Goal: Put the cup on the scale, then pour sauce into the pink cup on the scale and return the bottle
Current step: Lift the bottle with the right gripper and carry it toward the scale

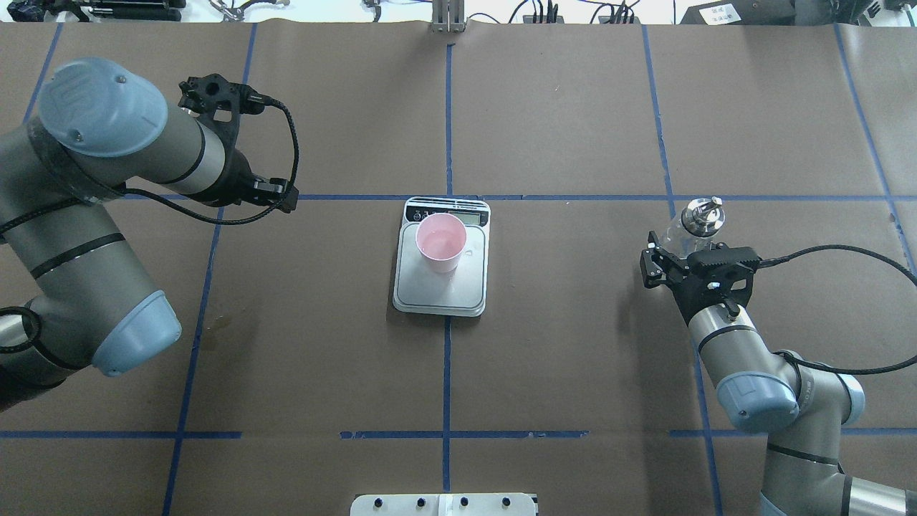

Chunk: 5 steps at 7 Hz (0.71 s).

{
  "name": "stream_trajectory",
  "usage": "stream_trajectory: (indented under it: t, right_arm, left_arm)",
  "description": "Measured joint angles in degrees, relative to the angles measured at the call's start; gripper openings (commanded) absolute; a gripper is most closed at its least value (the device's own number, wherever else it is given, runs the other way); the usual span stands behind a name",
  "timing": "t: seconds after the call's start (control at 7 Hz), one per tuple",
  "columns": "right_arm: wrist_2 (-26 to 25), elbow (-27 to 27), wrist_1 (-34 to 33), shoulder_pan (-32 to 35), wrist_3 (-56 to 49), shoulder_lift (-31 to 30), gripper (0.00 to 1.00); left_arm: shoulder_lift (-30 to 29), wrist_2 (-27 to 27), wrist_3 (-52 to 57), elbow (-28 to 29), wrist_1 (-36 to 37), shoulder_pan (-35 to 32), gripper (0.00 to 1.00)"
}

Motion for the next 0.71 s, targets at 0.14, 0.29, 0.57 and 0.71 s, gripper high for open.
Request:
stream_trajectory:
  t: [0.14,0.29,0.57,0.71]
  right_arm:
    - [0.0,0.5,-0.2,0.3,-2.4,1.7,0.0]
    - [0.0,0.6,-0.4,0.3,-3.5,3.5,0.0]
    - [0.3,0.1,-3.6,-0.4,-4.1,8.2,0.0]
    - [0.3,0.2,-10.8,-0.6,-4.2,11.9,0.0]
  left_arm:
    - [0.2,0.0,0.3,-0.5,0.0,-0.2,0.77]
    - [1.2,-0.1,1.1,-2.1,0.0,-0.4,0.77]
    - [3.4,-0.1,2.6,-5.5,-0.1,-0.8,0.76]
    - [3.7,-0.1,2.8,-5.9,-0.1,-0.8,0.76]
